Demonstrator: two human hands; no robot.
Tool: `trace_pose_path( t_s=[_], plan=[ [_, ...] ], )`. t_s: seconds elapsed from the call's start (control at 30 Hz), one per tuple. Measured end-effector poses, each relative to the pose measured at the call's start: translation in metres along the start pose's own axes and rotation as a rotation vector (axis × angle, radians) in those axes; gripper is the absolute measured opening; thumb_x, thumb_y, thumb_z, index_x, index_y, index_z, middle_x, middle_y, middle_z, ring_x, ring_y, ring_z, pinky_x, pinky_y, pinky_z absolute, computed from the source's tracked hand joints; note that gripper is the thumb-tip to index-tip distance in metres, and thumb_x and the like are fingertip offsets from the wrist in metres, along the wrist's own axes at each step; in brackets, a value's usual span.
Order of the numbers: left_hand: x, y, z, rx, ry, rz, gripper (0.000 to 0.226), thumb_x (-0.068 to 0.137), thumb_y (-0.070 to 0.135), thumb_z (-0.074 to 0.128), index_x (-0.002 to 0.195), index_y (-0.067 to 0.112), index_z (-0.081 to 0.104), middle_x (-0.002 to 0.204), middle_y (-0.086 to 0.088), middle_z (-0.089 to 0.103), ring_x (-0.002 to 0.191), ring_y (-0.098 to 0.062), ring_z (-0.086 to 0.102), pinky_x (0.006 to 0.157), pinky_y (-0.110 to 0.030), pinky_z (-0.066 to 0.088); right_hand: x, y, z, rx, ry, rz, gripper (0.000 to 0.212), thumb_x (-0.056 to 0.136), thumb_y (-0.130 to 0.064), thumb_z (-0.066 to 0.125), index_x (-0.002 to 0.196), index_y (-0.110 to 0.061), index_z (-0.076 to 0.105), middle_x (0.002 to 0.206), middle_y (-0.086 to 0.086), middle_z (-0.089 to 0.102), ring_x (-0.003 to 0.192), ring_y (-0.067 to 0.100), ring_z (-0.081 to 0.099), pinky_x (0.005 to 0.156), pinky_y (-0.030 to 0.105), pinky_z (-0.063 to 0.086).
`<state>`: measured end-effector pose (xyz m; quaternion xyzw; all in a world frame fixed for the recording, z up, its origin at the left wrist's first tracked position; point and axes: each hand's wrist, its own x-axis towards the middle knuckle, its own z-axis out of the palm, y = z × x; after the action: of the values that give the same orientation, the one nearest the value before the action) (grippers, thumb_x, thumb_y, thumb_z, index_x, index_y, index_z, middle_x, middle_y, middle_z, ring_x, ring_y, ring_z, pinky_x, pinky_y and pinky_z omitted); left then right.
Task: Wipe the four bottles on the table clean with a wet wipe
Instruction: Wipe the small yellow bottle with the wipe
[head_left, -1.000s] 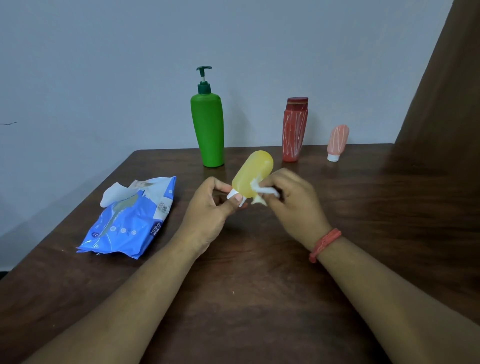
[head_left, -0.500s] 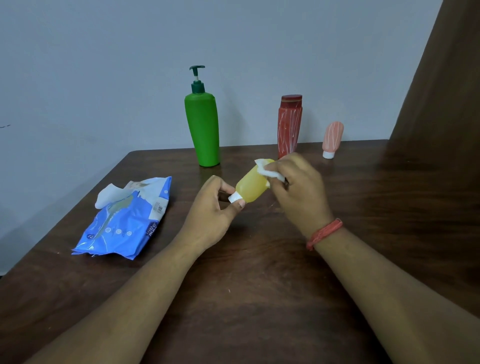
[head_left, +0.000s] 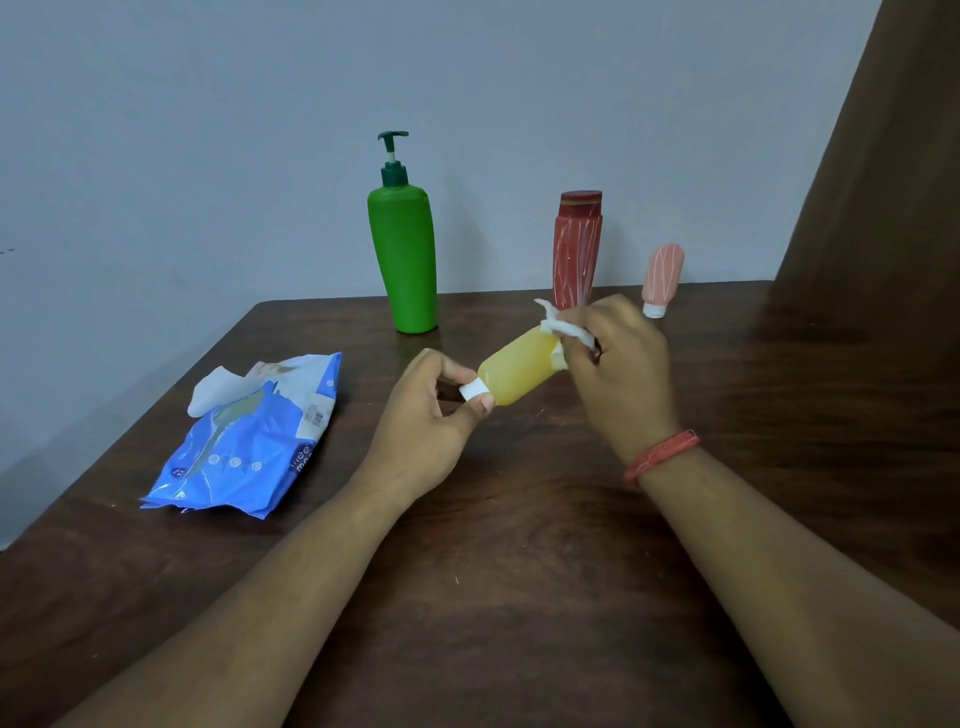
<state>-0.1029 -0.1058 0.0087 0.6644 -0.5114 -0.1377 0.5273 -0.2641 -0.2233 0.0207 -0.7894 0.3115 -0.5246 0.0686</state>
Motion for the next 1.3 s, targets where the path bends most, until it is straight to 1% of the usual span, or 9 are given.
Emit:
trace_pose_path(
  t_s=[0.1, 0.17, 0.33, 0.5, 0.7, 0.83, 0.97, 1.13, 1.3],
  plan=[
    [0.000, -0.003, 0.003, -0.304, 0.008, -0.130, 0.014, 0.091, 0.007, 0.071, 0.094, 0.014, 0.059, 0.100, -0.014, 0.072, 0.087, -0.022, 0.075, 0.088, -0.038, 0.057, -0.011, -0.011, 0.006, 0.044, -0.160, -0.221, 0.022, 0.086, 0.001, 0.068, 0.105, -0.009, 0.073, 0.100, 0.006, 0.062, 0.089, 0.019, 0.061, 0.075, 0.026, 0.050],
    [-0.001, -0.004, 0.003, -0.533, 0.031, -0.220, 0.011, 0.092, 0.004, 0.068, 0.095, 0.008, 0.058, 0.104, -0.023, 0.071, 0.091, -0.031, 0.075, 0.091, -0.048, 0.057, -0.013, -0.018, 0.009, 0.058, -0.250, -0.321, 0.022, 0.086, 0.000, 0.069, 0.105, -0.010, 0.073, 0.099, 0.004, 0.062, 0.086, 0.019, 0.061, 0.071, 0.031, 0.051],
    [-0.001, 0.002, 0.004, -0.795, 0.063, -0.302, 0.006, 0.094, -0.002, 0.062, 0.095, 0.001, 0.057, 0.109, -0.027, 0.067, 0.089, -0.026, 0.075, 0.081, -0.038, 0.061, -0.013, -0.020, 0.010, 0.073, -0.338, -0.361, 0.019, 0.086, -0.005, 0.071, 0.104, -0.011, 0.072, 0.099, 0.001, 0.061, 0.084, 0.018, 0.060, 0.067, 0.035, 0.052],
    [0.000, 0.003, 0.004, -0.883, 0.024, -0.369, 0.007, 0.093, -0.005, 0.059, 0.094, 0.002, 0.057, 0.110, -0.028, 0.064, 0.083, -0.022, 0.073, 0.081, -0.039, 0.061, -0.012, -0.022, 0.006, -0.009, -0.372, -0.405, 0.017, 0.084, -0.006, 0.075, 0.100, -0.011, 0.072, 0.100, 0.002, 0.064, 0.083, 0.019, 0.062, 0.065, 0.036, 0.055],
    [-0.001, 0.004, 0.002, -0.929, -0.045, -0.378, 0.007, 0.095, -0.001, 0.058, 0.090, 0.004, 0.055, 0.109, -0.028, 0.060, 0.087, -0.027, 0.070, 0.076, -0.040, 0.061, -0.008, -0.012, 0.006, 0.027, -0.114, -0.226, 0.013, 0.087, -0.004, 0.071, 0.100, -0.009, 0.071, 0.100, 0.003, 0.064, 0.088, 0.014, 0.060, 0.071, 0.030, 0.053],
    [-0.002, 0.004, 0.000, -0.936, -0.068, -0.385, 0.008, 0.097, 0.002, 0.056, 0.090, 0.005, 0.054, 0.107, -0.024, 0.065, 0.086, -0.026, 0.072, 0.075, -0.037, 0.061, -0.013, -0.017, 0.009, 0.090, -0.198, -0.293, 0.014, 0.087, -0.002, 0.070, 0.100, -0.008, 0.072, 0.098, 0.003, 0.065, 0.089, 0.012, 0.060, 0.074, 0.023, 0.049],
    [-0.004, 0.004, 0.003, -0.832, -0.120, -0.334, 0.009, 0.097, -0.001, 0.055, 0.090, 0.004, 0.052, 0.107, -0.025, 0.061, 0.087, -0.029, 0.070, 0.071, -0.034, 0.061, 0.001, -0.005, 0.002, 0.162, 0.046, -0.054, 0.013, 0.087, 0.000, 0.068, 0.091, -0.012, 0.072, 0.089, -0.005, 0.063, 0.080, 0.004, 0.056, 0.070, 0.016, 0.046],
    [-0.005, 0.004, 0.007, -0.774, -0.123, -0.319, 0.008, 0.098, 0.001, 0.056, 0.091, 0.004, 0.052, 0.104, -0.022, 0.062, 0.086, -0.028, 0.070, 0.071, -0.033, 0.060, -0.003, -0.004, 0.002, 0.405, 0.034, 0.140, 0.021, 0.091, -0.004, 0.066, 0.097, -0.024, 0.069, 0.095, -0.011, 0.065, 0.091, 0.016, 0.066, 0.079, 0.042, 0.059],
    [-0.002, 0.000, 0.003, -0.798, -0.043, -0.333, 0.008, 0.097, -0.002, 0.056, 0.091, 0.003, 0.053, 0.111, -0.024, 0.058, 0.088, -0.029, 0.068, 0.071, -0.032, 0.061, -0.007, -0.007, 0.008, 0.396, -0.049, 0.133, 0.022, 0.091, -0.001, 0.065, 0.099, -0.021, 0.071, 0.099, -0.006, 0.064, 0.093, 0.014, 0.065, 0.079, 0.038, 0.059]
  ],
)
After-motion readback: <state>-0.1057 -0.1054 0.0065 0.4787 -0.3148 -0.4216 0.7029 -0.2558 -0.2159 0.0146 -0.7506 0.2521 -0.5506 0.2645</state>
